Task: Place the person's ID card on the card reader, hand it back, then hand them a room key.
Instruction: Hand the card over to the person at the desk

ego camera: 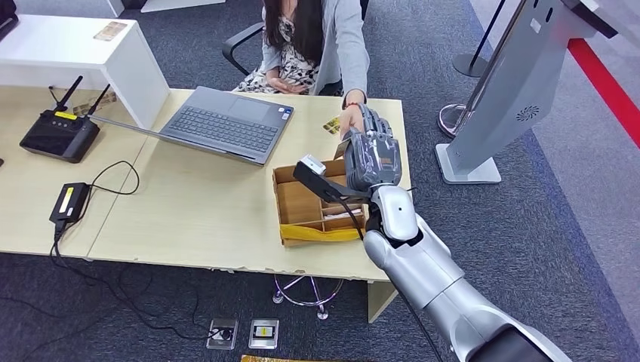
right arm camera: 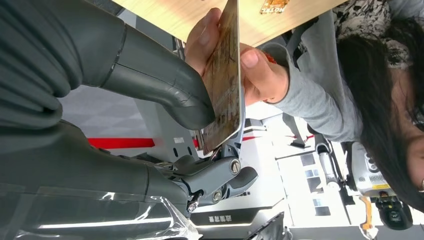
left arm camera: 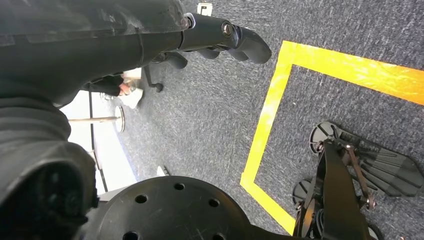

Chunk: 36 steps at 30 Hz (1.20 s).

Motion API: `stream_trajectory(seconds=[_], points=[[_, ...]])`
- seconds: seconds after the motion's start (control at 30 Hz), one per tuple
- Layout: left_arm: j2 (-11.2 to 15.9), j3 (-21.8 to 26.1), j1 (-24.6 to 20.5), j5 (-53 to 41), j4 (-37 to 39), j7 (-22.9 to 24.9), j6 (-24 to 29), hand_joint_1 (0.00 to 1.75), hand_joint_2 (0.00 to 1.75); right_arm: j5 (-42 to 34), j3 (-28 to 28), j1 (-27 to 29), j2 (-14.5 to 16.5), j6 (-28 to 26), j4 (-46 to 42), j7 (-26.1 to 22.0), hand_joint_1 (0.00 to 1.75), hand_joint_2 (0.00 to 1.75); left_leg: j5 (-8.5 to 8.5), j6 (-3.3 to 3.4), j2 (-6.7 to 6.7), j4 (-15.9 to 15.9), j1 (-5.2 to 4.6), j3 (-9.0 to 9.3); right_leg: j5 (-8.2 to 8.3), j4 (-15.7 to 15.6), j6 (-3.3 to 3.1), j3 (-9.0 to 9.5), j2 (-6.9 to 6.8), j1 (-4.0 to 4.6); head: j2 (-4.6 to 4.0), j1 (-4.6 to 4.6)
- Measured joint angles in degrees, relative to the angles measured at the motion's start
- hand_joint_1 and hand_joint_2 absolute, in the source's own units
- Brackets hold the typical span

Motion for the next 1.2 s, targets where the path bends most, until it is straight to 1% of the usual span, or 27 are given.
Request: stream_trajectory(seconds=[0.3,0.33,0.43,0.47,0.57,0.73,0.93,1.03,1.13,1.2], points=[[-0.02,0.02,0.00,0.34,0.00,0.34,0.16,0.00,0.00,0.59,-0.01,-1.12,0.31,0.61,1.86,0.05,1.75,1.75,0.00,0.00,0.00,0.00,0.00,0.00,0.00,0.00,0.00,0.00,0.00,0.00,-0.01,0.01],[-0.01,0.02,0.00,0.35,0.00,0.38,0.21,0.00,0.00,0.68,-0.01,-1.12,0.40,0.69,2.04,0.12,1.31,1.75,0.00,0.00,0.00,0.00,0.00,0.00,0.00,0.00,0.00,0.00,0.00,0.00,-0.01,0.01],[-0.01,0.02,0.00,0.38,0.00,0.39,0.24,0.00,0.00,0.87,-0.01,-1.14,0.67,0.79,2.58,0.28,0.00,0.44,0.00,0.00,0.00,0.00,0.00,0.00,0.00,0.00,0.00,0.00,-0.01,0.00,0.00,-0.01],[-0.01,0.02,0.00,0.38,0.00,0.39,0.24,0.00,0.00,0.97,-0.01,-1.14,0.71,0.79,2.74,0.32,0.00,0.00,0.00,0.00,0.00,0.00,0.00,0.00,0.00,0.00,0.00,0.00,-0.02,0.00,0.00,-0.01],[0.00,0.02,0.00,0.38,0.00,0.45,0.32,0.00,0.00,0.91,-0.01,-1.17,0.91,1.43,3.20,0.28,0.00,0.00,0.00,0.00,0.00,0.00,0.00,0.00,0.00,0.00,0.00,0.00,0.00,0.00,-0.01,-0.01],[-0.01,0.02,0.00,0.41,0.00,0.84,0.21,0.00,0.00,0.07,-0.01,-1.17,1.11,4.10,3.89,0.26,0.00,0.00,0.00,0.00,0.00,0.00,0.00,0.00,0.00,0.00,0.00,0.00,-0.02,0.00,-0.01,0.00],[0.00,0.02,0.00,0.63,0.00,1.22,-0.04,0.00,0.00,-0.98,-0.70,-1.19,0.72,4.85,4.36,0.40,0.00,0.00,0.00,0.00,0.00,0.01,0.00,0.02,0.00,-0.01,0.00,-0.02,0.01,0.00,-0.01,0.00],[0.00,0.04,0.03,1.03,0.00,0.86,0.39,0.00,0.00,-0.74,-1.84,-1.28,-0.69,5.44,4.03,0.60,0.00,0.00,0.00,0.00,0.00,0.02,-0.01,0.04,0.00,-0.02,0.00,-0.02,-0.01,0.00,-0.01,-0.01],[-0.01,0.16,0.16,1.51,0.00,0.22,0.78,0.00,0.00,-1.50,-4.00,-1.37,-3.65,6.30,3.74,0.69,0.00,0.00,0.00,0.00,0.00,0.03,-0.02,0.04,0.00,-0.04,0.01,0.01,-0.05,-0.01,0.00,-0.01],[-0.02,0.38,0.29,1.67,0.00,0.15,0.98,0.00,0.00,-2.86,-5.91,-1.41,-5.70,6.48,3.84,-0.14,0.00,0.00,0.00,0.01,-0.01,0.03,-0.03,0.02,0.01,-0.05,0.02,0.02,-0.07,-0.03,-0.01,0.01]])
